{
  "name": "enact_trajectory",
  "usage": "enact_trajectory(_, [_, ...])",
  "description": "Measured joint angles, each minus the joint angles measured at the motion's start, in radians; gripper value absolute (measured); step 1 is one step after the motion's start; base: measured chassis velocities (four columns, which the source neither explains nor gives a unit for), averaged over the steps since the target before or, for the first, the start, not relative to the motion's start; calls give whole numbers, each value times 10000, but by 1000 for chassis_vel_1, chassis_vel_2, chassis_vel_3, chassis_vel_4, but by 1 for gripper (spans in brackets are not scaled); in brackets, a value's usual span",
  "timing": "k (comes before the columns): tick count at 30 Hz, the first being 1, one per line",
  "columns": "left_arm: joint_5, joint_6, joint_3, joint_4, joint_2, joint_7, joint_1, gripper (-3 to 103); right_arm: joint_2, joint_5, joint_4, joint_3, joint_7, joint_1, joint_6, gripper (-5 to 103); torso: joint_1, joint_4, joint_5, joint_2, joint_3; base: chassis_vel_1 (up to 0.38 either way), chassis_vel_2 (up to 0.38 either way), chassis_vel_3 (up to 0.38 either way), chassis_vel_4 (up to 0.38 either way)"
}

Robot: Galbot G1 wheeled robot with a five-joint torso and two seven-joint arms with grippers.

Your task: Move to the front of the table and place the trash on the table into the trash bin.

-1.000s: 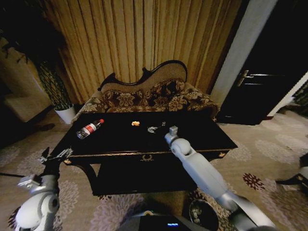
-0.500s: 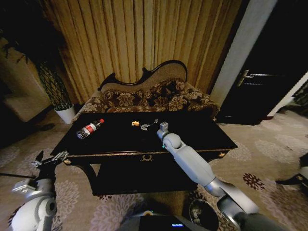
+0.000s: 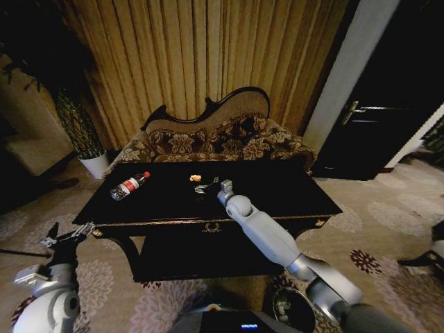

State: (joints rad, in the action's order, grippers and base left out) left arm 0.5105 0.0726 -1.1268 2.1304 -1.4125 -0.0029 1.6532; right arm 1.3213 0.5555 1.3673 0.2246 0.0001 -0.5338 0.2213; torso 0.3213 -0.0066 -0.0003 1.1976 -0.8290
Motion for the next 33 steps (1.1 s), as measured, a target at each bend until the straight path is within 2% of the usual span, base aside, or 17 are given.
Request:
enact_trajectory(4, [18,-16,-42,41,-41,34,36,100,219,-1,-282,101,-1,253,11,100,1,3,2,-2,-4,0,0,0,0])
enact_trajectory(12, [16,-18,36,52,-80,45,11,100,31,90,-211,97,-1,470,176,100,2,0,2,-2,-3,0,0,0,0])
enact_trajectory(16, [-38,-18,169,56,-104,50,-5,100,-238,436,77,127,0,680,712,100,2,-1,2,-2,-4,0,0,0,0])
enact_trajectory(17, [-69,-18,216,57,-116,53,-10,100,-309,814,275,150,0,839,1260,100,2,-4,2,-2,-4,0,0,0,0])
enact_trajectory(24, [-103,-32,249,23,-131,58,-6,100,-194,1523,517,262,0,1297,2505,100,2,1,1,-2,-3,0,0,0,0])
enact_trajectory(33, [-100,-110,252,-87,-127,64,-10,100,159,1412,-73,474,0,1608,2543,100,2,1,1,-2,-3,0,0,0,0])
